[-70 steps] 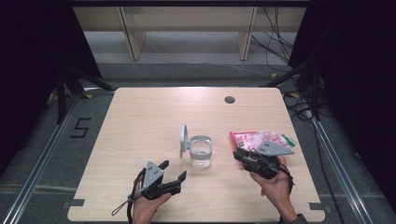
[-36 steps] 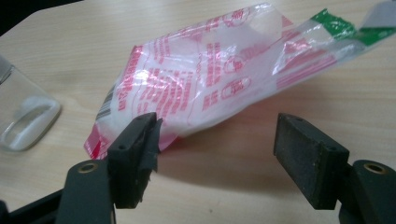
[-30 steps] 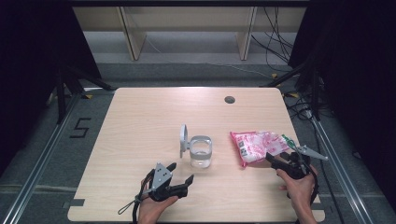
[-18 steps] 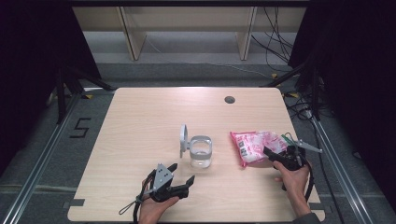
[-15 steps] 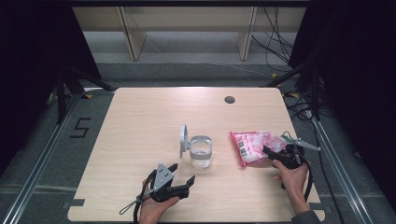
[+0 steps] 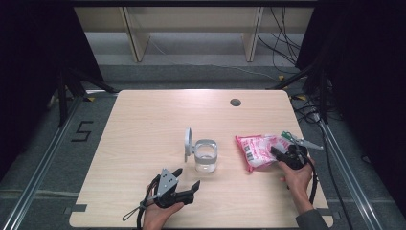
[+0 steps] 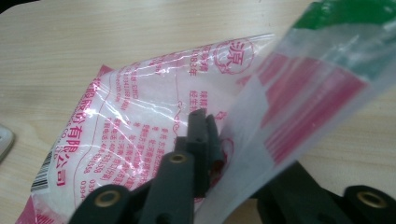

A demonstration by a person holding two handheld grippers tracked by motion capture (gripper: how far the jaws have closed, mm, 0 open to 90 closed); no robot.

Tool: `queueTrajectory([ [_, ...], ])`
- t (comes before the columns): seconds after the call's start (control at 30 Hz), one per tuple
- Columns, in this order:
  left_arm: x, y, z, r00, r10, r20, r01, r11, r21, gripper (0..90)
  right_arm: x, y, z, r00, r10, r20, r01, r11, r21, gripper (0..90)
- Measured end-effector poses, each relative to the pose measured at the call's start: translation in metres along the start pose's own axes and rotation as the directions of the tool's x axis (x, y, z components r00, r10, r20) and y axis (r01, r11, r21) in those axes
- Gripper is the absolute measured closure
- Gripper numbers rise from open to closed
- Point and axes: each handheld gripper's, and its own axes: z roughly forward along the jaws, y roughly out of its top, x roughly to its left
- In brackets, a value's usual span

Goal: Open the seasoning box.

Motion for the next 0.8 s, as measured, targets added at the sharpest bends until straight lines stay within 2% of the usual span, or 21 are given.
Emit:
queueTrajectory([
  [0.1,0.0,0.0,0.0,1.0,0.001,0.0,-0.001,1.0,0.0,23.0,-0.001,0.001,0.0,0.9999,-0.01,0.003,0.01,1.0,0.01,85.8],
  [0.13,0.0,0.0,0.0,1.0,-0.002,0.002,0.002,1.0,-0.003,23.0,0.002,0.003,0.001,0.9997,0.025,0.0,-0.025,1.0,0.018,87.5],
  [0.17,-0.001,0.0,0.001,0.9999,-0.011,0.008,0.012,0.9999,-0.013,23.0,0.0,0.004,0.002,1.0,0.002,-0.001,-0.002,1.0,0.007,87.8],
  [0.2,-0.001,-0.001,0.001,0.9999,-0.011,0.004,0.012,0.9999,-0.01,23.0,-0.001,0.006,0.003,0.9999,0.016,-0.007,-0.016,1.0,0.002,87.7],
  [0.23,-0.001,-0.001,0.001,1.0,-0.003,0.002,0.003,1.0,-0.002,23.0,-0.005,0.006,0.005,0.9997,-0.008,-0.025,0.008,1.0,-0.021,86.2],
  [0.27,-0.001,0.0,-0.001,1.0,-0.001,-0.002,0.001,1.0,0.003,23.0,-0.005,0.006,0.006,0.9995,0.007,-0.03,-0.007,1.0,-0.012,84.1],
  [0.3,0.0,0.0,-0.001,1.0,-0.001,-0.003,0.001,1.0,-0.002,23.0,-0.001,0.005,0.004,0.9974,0.066,-0.029,-0.066,0.998,0.011,82.5],
  [0.33,0.001,0.0,-0.001,1.0,-0.004,0.001,0.004,1.0,-0.007,23.0,-0.002,0.004,0.005,0.9979,0.058,-0.03,-0.057,0.998,0.009,80.4],
  [0.37,0.001,0.0,-0.001,1.0,-0.004,0.001,0.004,1.0,-0.007,23.0,-0.001,0.004,0.005,0.9964,0.078,-0.032,-0.077,0.997,0.014,76.8],
  [0.4,0.001,0.0,-0.002,0.9999,-0.001,-0.011,0.001,1.0,0.005,23.1,-0.004,0.004,0.006,0.9989,0.039,-0.024,-0.039,0.999,0.006,74.5],
  [0.47,0.0,-0.001,-0.002,1.0,0.003,-0.006,-0.003,1.0,0.001,23.2,-0.002,0.003,0.006,0.9998,0.018,-0.005,-0.018,1.0,0.007,75.7],
  [0.57,0.0,-0.001,-0.001,1.0,-0.004,-0.003,0.004,1.0,-0.006,23.2,-0.002,0.004,0.007,0.9998,-0.011,-0.015,0.011,1.0,0.002,85.6],
  [0.63,-0.001,-0.001,0.0,1.0,0.008,-0.004,-0.008,0.9999,0.01,23.1,0.002,0.004,0.004,1.0,-0.008,0.002,0.008,1.0,-0.002,90.0],
  [0.67,-0.001,-0.001,0.0,1.0,0.005,0.002,-0.005,1.0,0.003,23.1,0.001,0.006,0.003,0.9987,-0.051,0.004,0.051,0.999,-0.013,90.0],
  [0.7,-0.001,-0.001,0.0,1.0,0.005,0.002,-0.005,1.0,0.003,23.1,0.001,0.006,0.003,0.9987,-0.051,0.004,0.051,0.999,-0.013,90.0],
  [0.73,-0.001,-0.001,0.001,1.0,0.0,-0.006,0.0,1.0,0.005,23.1,0.004,0.008,0.002,0.9969,-0.078,0.004,0.079,0.997,-0.022,90.0],
  [0.77,-0.001,-0.001,0.001,1.0,0.0,-0.006,0.0,1.0,0.005,23.1,0.004,0.008,0.002,0.9969,-0.078,0.004,0.079,0.997,-0.022,90.0],
  [0.8,-0.002,-0.001,0.002,1.0,0.005,-0.002,-0.005,0.9999,0.012,23.1,0.007,0.011,-0.001,0.995,-0.099,-0.005,0.099,0.995,-0.028,90.0],
])
